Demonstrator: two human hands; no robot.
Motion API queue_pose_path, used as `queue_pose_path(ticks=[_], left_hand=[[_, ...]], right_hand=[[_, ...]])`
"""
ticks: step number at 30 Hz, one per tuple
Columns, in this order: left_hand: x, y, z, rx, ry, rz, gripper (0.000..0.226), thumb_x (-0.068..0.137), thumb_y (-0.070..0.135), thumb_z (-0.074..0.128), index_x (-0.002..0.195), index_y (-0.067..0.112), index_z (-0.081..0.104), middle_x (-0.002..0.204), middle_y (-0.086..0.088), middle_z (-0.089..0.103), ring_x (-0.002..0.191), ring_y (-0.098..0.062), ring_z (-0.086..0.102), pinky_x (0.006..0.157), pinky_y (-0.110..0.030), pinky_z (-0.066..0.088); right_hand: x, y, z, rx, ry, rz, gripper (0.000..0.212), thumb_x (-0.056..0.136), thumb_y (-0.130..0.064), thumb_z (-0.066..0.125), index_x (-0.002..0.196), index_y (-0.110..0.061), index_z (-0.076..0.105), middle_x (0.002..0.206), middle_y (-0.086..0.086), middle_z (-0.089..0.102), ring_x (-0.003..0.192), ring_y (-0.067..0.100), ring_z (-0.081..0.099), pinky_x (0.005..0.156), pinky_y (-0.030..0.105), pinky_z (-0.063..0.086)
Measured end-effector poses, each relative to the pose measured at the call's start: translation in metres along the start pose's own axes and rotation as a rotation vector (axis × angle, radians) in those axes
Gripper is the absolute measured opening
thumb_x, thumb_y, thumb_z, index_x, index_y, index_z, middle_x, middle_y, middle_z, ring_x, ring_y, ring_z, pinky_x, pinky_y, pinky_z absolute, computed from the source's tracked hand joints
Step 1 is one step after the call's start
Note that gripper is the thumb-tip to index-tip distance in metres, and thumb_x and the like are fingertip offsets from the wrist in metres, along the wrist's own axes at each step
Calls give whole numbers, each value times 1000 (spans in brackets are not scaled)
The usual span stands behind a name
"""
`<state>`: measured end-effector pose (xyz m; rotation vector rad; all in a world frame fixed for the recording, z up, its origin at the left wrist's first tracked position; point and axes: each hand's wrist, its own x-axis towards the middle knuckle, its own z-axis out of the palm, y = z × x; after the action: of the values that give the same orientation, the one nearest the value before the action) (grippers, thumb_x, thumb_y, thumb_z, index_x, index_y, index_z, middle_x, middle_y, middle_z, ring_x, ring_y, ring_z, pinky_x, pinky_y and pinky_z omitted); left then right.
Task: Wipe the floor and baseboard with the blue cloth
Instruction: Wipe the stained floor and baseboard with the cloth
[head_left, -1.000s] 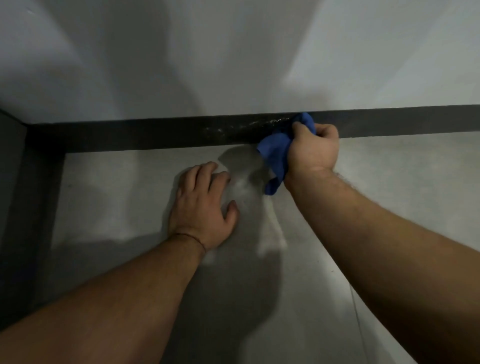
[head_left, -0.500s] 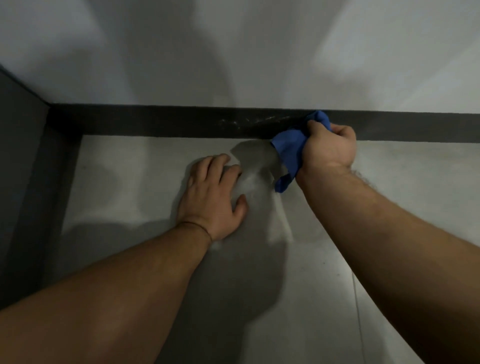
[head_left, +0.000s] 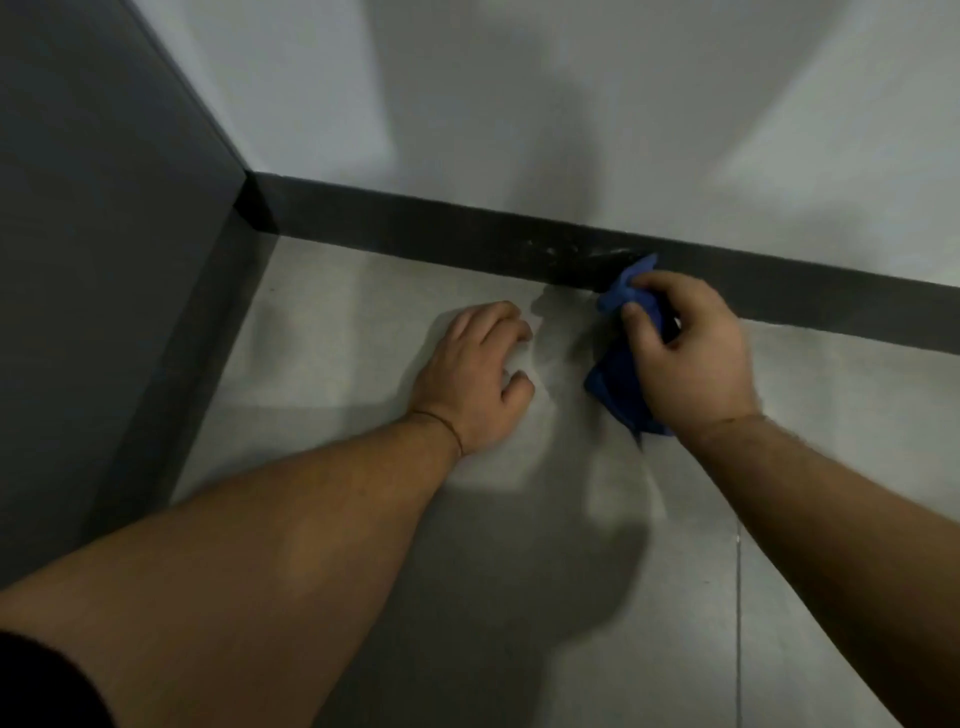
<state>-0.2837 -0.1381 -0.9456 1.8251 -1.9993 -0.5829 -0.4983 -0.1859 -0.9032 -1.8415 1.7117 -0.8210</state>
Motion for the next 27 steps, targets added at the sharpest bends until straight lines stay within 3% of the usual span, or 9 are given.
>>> queue_pose_path(ticks=[3,6,8,13,17,19,21,24,27], left_hand=[[-5,-5,-11,-107,142,-108,37,85,19,47,119,15,61,136,-4,55,128,-21,46,104,-29,39],[-18,-15,-20,-20,225,-128,38,82,21,43,116,18,61,131,-2,57,124,-21,48,104,-32,41],[-22,-19,-24,5,243,-126,37,80,20,44,114,20,61,126,-1,58,119,-21,50,104,-37,44],[-23,-15,-31,8,300,-171,36,78,24,41,108,18,61,114,-4,58,107,-23,51,94,-38,44],[-28,-1,-30,-8,251,-80,33,80,23,40,107,17,58,115,-3,55,105,-20,49,90,-37,47],[-31,11,-25,-75,226,-22,31,80,19,43,107,15,58,115,-4,55,104,-21,50,88,-39,48],[-34,24,-18,-105,189,-30,30,82,18,46,109,14,58,116,-5,55,104,-22,51,86,-39,50],[-30,49,-3,149,40,-115,36,90,40,51,117,16,57,122,-6,52,111,-25,51,87,-41,51],[-28,69,13,479,-149,-213,75,85,69,50,134,14,47,135,-12,42,122,-32,44,98,-58,47]], right_hand=[[-7,1,18,-339,-230,-143,39,100,-33,56,137,-26,60,136,3,65,123,27,60,102,38,48],[-15,-8,52,-482,-321,-83,53,107,-39,40,159,-27,35,167,3,34,155,29,28,128,46,22],[-12,-20,74,-486,-361,-124,54,109,-40,34,161,-28,27,171,3,24,158,29,17,129,45,11],[-35,-42,92,-435,-562,-328,59,107,-41,34,163,-33,19,174,-3,11,161,22,1,130,47,0],[-52,-35,69,-220,-692,-342,59,107,-29,44,162,-36,25,172,-11,15,159,14,-1,125,36,-9],[-58,-32,55,17,-567,-184,55,103,-13,48,156,-28,42,166,-6,36,155,11,20,124,21,2],[-62,-22,38,131,-297,-9,48,99,-6,48,143,-20,58,148,1,58,134,7,46,114,8,25],[-64,1,17,-113,-103,46,41,94,-7,51,131,-17,65,133,2,65,121,13,56,109,21,39],[-70,20,5,-327,-51,28,37,92,-11,56,127,-16,68,134,6,64,127,23,54,112,29,35]])
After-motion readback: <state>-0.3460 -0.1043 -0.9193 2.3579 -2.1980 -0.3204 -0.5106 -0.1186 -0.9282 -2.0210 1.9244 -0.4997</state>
